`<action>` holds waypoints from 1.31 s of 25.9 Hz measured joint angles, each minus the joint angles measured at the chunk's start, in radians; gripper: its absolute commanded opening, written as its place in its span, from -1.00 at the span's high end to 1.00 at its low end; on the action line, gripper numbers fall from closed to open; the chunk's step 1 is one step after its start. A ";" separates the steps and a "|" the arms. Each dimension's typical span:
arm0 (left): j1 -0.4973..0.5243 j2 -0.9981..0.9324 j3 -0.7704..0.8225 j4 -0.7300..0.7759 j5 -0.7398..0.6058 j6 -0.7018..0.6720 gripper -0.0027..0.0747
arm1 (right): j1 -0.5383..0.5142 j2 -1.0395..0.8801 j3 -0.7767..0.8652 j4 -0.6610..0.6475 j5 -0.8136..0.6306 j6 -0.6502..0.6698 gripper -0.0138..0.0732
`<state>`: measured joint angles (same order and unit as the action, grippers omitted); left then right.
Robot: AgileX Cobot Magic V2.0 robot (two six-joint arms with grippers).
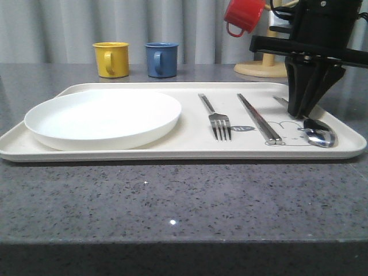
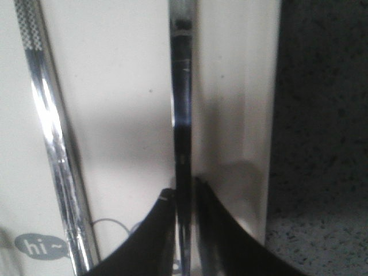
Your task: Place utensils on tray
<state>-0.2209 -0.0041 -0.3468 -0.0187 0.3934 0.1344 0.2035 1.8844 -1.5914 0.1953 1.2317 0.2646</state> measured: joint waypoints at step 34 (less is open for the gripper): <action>0.000 0.000 0.000 0.000 0.000 0.000 0.98 | 0.004 -0.492 0.041 -0.030 -0.012 -0.216 0.84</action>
<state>-0.2209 -0.0041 -0.3468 -0.0187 0.3934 0.1344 0.2072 1.3922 -1.5506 0.1654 1.2198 0.0484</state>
